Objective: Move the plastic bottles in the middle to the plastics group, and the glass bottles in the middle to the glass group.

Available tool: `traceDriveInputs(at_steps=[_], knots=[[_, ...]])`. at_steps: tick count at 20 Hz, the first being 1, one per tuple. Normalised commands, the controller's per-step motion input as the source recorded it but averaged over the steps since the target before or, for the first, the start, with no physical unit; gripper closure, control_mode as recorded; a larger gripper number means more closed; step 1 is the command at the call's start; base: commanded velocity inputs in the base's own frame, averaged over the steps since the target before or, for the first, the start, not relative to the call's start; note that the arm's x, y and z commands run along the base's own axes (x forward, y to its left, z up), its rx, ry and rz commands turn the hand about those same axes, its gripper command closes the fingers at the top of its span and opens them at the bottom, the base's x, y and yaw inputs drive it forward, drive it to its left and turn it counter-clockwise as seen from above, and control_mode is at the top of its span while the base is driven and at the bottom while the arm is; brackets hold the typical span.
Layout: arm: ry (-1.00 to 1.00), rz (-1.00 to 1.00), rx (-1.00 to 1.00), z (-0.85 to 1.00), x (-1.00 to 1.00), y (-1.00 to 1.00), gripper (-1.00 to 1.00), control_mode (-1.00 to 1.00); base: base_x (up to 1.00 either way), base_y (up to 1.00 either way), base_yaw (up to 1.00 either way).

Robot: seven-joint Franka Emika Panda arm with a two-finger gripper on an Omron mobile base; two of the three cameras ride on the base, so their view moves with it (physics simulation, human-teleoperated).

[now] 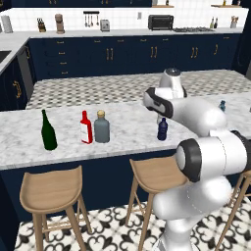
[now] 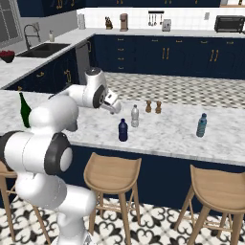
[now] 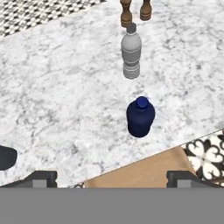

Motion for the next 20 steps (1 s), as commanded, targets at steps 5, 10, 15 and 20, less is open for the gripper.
traceDriveInputs(at_steps=[5, 10, 15, 20], knots=[[0.0, -0.02, 0.0, 0.0, -0.14, -0.46, -1.0, -1.0, 0.0, 0.0, 0.0], [0.01, 0.07, 0.01, -0.16, -0.01, -0.15, -1.0, -1.0, 0.0, 0.0, 0.0], [0.02, 0.06, 0.0, -0.44, 0.12, -0.02, -1.0, -1.0, 0.0, 0.0, 0.0], [0.0, 0.04, 0.0, -0.42, 0.16, 0.0, -1.0, -1.0, 0.0, 0.0, 0.0]])
